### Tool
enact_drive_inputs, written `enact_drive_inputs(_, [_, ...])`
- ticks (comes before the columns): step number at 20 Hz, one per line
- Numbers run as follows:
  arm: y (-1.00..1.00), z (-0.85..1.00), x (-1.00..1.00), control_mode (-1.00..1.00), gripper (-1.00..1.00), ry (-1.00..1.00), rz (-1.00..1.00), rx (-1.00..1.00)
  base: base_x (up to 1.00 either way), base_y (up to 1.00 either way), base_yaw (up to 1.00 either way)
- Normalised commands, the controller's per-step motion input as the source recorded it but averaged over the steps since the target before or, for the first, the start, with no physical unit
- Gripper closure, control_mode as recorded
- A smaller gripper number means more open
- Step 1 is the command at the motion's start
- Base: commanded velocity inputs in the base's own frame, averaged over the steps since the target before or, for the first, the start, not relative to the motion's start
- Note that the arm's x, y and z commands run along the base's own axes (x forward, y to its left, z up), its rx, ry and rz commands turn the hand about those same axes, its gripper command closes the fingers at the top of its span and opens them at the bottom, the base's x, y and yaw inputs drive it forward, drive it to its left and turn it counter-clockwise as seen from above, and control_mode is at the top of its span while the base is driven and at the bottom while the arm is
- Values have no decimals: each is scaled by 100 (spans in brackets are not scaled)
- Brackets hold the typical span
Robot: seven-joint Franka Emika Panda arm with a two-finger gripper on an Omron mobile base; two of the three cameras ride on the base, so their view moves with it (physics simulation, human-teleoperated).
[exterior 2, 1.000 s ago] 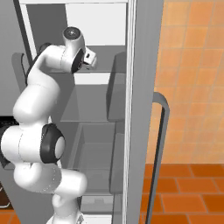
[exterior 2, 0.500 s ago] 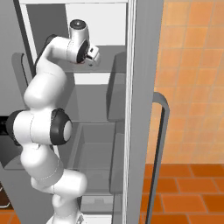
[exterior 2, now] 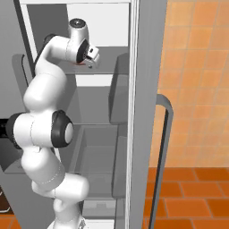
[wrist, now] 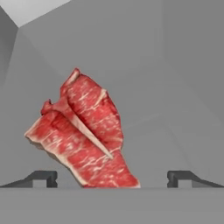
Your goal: Place one mushroom and one steak in each tupperware on the nearby counter, to pack two identical lunches.
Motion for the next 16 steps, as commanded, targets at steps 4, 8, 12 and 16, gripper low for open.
enact_drive_inputs(4, [10,-19,0,-100,-100,-7,0,0,0,0,0])
enact_drive_inputs(8, [0,0,0,-100,-100,0,0,0,0,0,0])
enact_drive_inputs(12, [2,0,0,-100,100,0,0,0,0,0,0])
enact_drive_inputs(16, [1,0,0,-100,100,0,0,0,0,0,0])
